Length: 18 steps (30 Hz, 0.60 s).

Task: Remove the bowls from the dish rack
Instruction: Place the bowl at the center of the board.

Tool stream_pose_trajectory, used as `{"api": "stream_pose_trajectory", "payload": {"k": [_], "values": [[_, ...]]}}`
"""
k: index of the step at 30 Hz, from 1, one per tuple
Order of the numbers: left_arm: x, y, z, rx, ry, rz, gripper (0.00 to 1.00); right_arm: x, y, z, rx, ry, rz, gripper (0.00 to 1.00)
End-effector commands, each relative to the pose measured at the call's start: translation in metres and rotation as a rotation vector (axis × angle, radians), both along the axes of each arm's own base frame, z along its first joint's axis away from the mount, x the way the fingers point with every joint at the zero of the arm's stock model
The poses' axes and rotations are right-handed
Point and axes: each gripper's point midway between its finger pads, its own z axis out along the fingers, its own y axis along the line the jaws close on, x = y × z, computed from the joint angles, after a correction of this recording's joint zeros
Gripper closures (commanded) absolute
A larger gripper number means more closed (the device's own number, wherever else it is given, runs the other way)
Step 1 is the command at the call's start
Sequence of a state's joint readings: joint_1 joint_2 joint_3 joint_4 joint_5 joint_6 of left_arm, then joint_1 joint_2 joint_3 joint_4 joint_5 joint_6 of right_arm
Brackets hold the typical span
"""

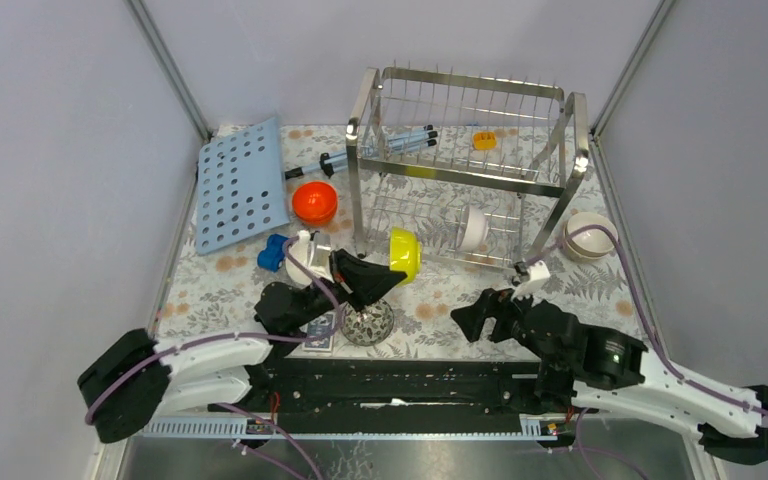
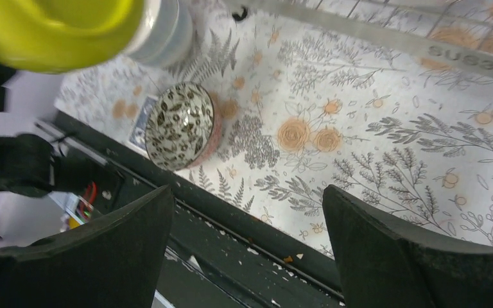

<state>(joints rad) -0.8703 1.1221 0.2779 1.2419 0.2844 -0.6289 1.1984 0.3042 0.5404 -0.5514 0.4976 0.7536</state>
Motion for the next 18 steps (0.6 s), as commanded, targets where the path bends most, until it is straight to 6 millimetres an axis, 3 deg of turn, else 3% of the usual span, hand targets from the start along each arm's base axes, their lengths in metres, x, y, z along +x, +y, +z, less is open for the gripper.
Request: {"api": "stream_pose_trajectory", "payload": {"k": [1,6,11,18], "values": [[-0.021,0.005,0.009,0.098,-0.09,0.04,1.0,-0.003,0.036,0.011,-0.038,-0.003,0.121,0.09],[-0.039,0.022,0.006,0.181,-0.09,0.057,1.0,0.006,0.048,0.019,-0.015,-0.024,0.097,0.08],[-0.04,0.041,0.001,0.265,-0.051,0.113,1.0,0.009,0.056,0.02,-0.001,-0.021,0.093,0.09],[-0.048,0.035,-0.015,0.567,-0.094,0.076,1.0,0.02,0.048,0.02,-0.154,-0.002,0.028,0.09]]}}
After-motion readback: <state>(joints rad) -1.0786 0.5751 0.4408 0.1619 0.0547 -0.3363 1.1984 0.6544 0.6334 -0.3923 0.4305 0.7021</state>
